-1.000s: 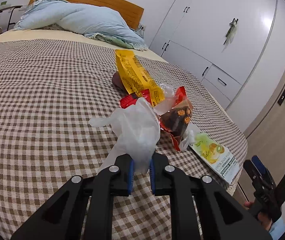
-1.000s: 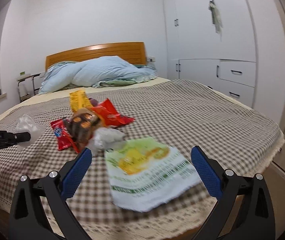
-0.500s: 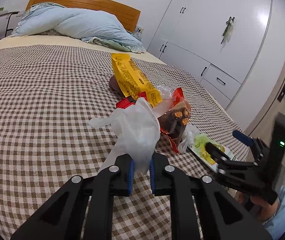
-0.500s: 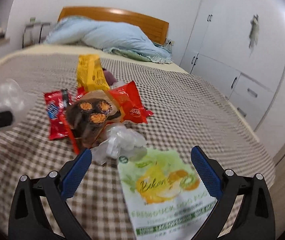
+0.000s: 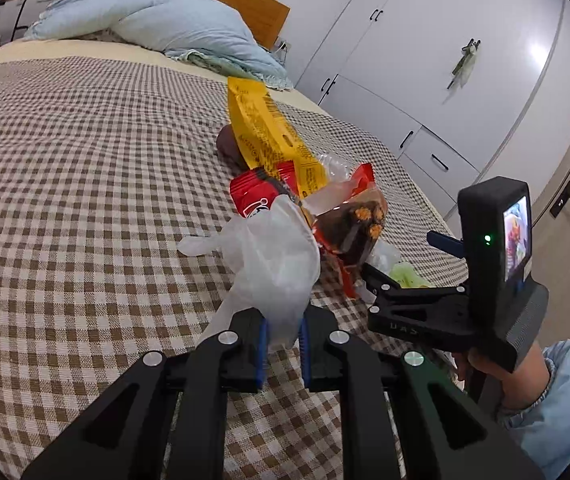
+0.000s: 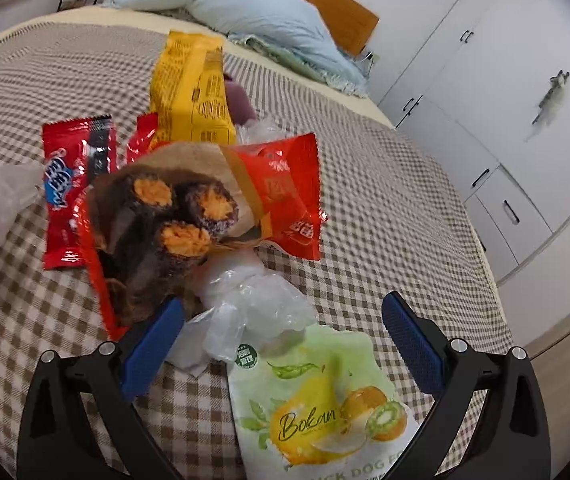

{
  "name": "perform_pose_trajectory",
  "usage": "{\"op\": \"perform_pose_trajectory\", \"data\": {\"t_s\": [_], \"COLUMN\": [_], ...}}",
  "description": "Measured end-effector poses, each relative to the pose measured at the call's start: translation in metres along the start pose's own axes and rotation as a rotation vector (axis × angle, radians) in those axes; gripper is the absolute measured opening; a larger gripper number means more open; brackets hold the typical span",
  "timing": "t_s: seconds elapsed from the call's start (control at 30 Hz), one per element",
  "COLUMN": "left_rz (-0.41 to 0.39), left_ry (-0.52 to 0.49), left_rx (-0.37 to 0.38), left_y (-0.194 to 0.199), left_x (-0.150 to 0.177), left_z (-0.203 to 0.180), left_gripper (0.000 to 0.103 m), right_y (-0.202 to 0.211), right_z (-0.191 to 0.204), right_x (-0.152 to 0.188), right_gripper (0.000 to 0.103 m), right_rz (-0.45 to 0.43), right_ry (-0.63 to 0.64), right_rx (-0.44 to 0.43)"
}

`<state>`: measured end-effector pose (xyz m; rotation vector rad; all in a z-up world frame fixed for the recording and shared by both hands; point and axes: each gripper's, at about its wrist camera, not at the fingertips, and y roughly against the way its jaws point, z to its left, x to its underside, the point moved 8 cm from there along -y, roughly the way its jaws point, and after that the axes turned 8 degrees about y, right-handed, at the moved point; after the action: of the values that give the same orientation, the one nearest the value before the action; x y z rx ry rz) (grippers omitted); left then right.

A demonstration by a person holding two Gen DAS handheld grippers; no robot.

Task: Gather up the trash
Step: 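Grasp the white plastic glove with left while right grasps the clear plastic bag, then carry the glove with left while right carries the plastic bag down to the trash bag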

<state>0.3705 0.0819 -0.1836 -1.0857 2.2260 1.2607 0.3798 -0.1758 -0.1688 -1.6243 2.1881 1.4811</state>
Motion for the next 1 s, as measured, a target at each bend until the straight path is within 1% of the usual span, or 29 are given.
{"op": "perform_pose_trajectory", "data": {"t_s": [0.03,0.07,0.13,0.2,0.3,0.47,0.63,0.73,0.87,1.0], "left_rz": [0.001,0.003,0.007,0.01,0.007,0.006,0.007,0.002,-0.009,-0.016], "left_ry": [0.003,0.007,0.014,0.011,0.001,0.016,0.014,0.012,0.014,0.017], "left_rx": [0.0,0.001,0.005,0.009,0.008,0.024,0.031,0.033,0.038,0.045], "left_y": [-0.001,-0.002,-0.004,-0.005,-0.004,0.0,0.0,0.004,0.01,0.015], "left_x": [0.0,-0.001,-0.001,-0.001,0.0,-0.002,-0.004,-0.006,-0.008,-0.011], "left_z": [0.001,0.003,0.004,0.003,0.005,0.009,0.01,0.007,0.008,0.009], "left_gripper": [0.01,0.01,0.01,0.01,0.01,0.01,0.01,0.01,0.01,0.01], "right_y": [-0.004,-0.007,-0.013,-0.017,-0.012,0.008,0.033,0.04,0.053,0.063], "right_z": [0.002,0.004,0.004,0.006,-0.002,-0.02,-0.041,-0.049,-0.053,-0.053], "right_x": [0.001,0.003,0.007,0.012,0.017,0.014,0.01,0.003,0.006,0.008], "right_gripper": [0.09,0.066,0.038,0.017,0.012,0.009,0.008,0.008,0.007,0.007], "right_rz": [0.012,0.024,0.051,0.055,0.027,-0.057,-0.16,-0.206,-0.235,-0.26], "right_ry": [-0.003,-0.009,-0.035,-0.052,-0.089,-0.16,-0.267,-0.321,-0.339,-0.351], "right_rx": [-0.031,-0.059,-0.082,-0.144,-0.134,-0.109,-0.129,-0.146,-0.136,-0.145]}}
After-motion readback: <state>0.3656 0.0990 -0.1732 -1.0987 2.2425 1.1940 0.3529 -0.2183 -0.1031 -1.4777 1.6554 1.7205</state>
